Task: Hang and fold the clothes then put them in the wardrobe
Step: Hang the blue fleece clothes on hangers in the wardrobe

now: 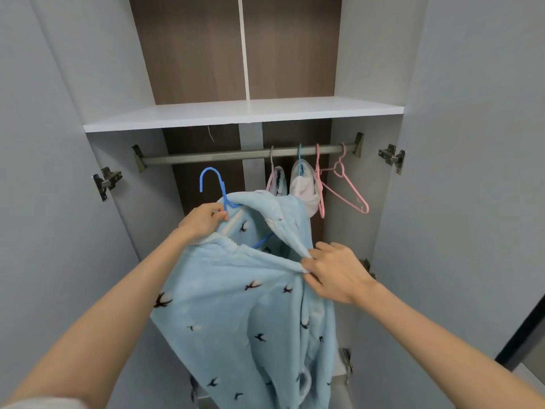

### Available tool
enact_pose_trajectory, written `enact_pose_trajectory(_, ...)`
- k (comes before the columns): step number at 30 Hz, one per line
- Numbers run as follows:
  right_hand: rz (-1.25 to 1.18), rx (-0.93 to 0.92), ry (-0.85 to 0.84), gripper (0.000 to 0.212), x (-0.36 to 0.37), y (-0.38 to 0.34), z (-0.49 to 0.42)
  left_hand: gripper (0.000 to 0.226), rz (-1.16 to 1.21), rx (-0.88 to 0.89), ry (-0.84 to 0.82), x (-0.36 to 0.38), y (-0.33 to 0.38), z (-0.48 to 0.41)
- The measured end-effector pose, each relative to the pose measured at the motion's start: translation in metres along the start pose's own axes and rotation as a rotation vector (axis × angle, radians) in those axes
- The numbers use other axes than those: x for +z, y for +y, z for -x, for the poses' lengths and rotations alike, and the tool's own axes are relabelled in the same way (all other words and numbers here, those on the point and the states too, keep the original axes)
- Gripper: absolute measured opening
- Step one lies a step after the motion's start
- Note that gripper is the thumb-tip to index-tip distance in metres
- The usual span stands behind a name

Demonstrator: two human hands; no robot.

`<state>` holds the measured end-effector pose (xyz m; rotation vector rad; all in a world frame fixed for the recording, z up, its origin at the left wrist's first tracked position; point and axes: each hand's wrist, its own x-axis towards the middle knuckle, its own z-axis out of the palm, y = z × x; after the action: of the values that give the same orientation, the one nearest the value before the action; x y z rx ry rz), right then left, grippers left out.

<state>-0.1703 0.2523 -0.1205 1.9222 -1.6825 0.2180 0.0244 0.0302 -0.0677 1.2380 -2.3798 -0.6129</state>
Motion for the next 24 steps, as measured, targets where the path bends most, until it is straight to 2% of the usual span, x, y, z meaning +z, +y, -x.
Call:
enact_pose_trajectory(1,-0.019,0.01,-0.03,0.024,0.004,-0.002,0.003,0.025,0.001,0.017,-0.003,0.001,0.003,0.0)
enact_pose_trajectory(3,-0.116,0.047,-0.223,0.016,0.013,-0.004,0.006,0.026,0.006,0.084,-0.018,0.003,0.014,0.001)
enact_pose_trajectory(5,-0.317,0.154,-0.471,0.028,0.018,-0.003,0.007,0.026,0.018,0.166,-0.038,0.004,0.027,0.003)
enact_pose_trajectory(6,-0.411,0.202,-0.51,0.035,0.019,0.0,0.007,0.025,0.024,0.203,-0.05,0.004,0.033,0.004)
enact_pose_trajectory(8,-0.491,0.287,-0.392,0.037,0.018,0.006,0.005,0.024,0.033,0.266,-0.088,0.005,0.044,0.009)
enact_pose_trajectory(11,-0.491,0.453,0.077,0.023,0.009,0.015,-0.007,0.023,0.014,0.346,-0.145,0.012,0.055,0.018)
enact_pose_trajectory(13,-0.483,0.503,0.269,0.027,-0.003,0.021,-0.02,0.023,-0.025,0.39,-0.163,0.015,0.06,0.023)
enact_pose_trajectory(14,-0.465,0.472,0.271,0.034,-0.008,0.023,-0.026,0.022,-0.048,0.414,-0.173,0.016,0.063,0.025)
enact_pose_trajectory(17,-0.43,0.343,0.094,0.042,-0.017,0.026,-0.043,0.022,-0.135,0.482,-0.167,0.015,0.068,0.031)
enact_pose_trajectory(21,-0.512,0.33,-0.123,0.034,-0.019,0.026,-0.049,0.023,-0.244,0.525,-0.094,0.017,0.068,0.036)
enact_pose_trajectory(24,-0.42,0.278,-0.221,0.023,-0.019,0.022,-0.05,0.024,-0.232,0.54,-0.053,0.021,0.065,0.04)
